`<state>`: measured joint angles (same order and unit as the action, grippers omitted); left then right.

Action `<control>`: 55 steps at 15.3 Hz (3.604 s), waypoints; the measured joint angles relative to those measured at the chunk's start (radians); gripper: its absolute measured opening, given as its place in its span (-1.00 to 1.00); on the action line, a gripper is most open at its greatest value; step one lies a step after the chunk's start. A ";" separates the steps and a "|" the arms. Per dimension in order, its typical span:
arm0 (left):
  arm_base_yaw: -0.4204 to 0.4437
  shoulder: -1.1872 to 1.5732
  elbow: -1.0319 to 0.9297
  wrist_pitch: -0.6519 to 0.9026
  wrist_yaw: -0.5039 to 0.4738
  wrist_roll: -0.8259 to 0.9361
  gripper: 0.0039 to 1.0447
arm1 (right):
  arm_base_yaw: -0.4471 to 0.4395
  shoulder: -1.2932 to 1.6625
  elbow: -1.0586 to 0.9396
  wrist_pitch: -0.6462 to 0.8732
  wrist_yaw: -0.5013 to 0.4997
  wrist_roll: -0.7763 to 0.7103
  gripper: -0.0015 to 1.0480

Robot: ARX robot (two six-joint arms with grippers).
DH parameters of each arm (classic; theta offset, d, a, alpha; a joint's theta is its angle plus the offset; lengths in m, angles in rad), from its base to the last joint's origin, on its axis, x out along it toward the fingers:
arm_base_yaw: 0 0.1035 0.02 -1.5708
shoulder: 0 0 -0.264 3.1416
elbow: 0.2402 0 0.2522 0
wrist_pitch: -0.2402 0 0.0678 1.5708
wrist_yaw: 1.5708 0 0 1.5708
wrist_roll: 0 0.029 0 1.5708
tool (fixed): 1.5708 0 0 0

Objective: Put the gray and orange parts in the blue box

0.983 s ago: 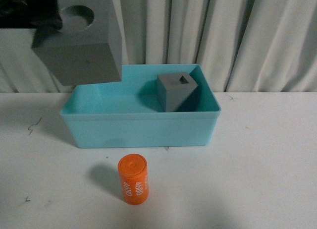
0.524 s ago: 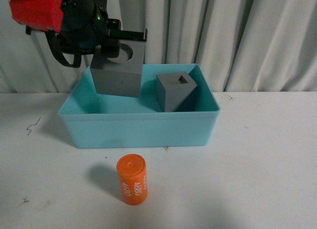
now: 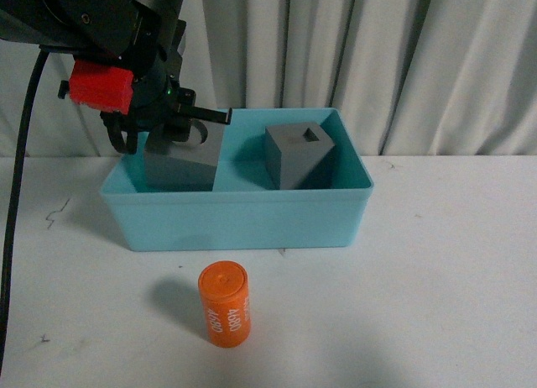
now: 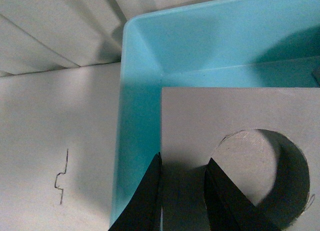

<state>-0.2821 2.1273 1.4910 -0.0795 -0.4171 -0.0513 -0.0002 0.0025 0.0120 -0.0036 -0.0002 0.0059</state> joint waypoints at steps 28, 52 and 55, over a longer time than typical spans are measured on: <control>0.021 -1.847 -1.444 0.305 0.149 0.025 -0.98 | 0.000 0.000 0.000 0.000 0.000 0.000 0.87; 0.281 -2.121 -1.481 0.076 0.417 0.037 0.88 | -0.313 0.605 0.296 -0.010 -0.279 0.063 0.87; 0.281 -2.121 -1.481 0.076 0.417 0.037 0.88 | -0.290 1.035 0.597 0.036 -0.577 -0.115 0.87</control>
<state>-0.0010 0.0067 0.0105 -0.0032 -0.0002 -0.0139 -0.2901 1.0374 0.6090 0.0322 -0.5770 -0.1093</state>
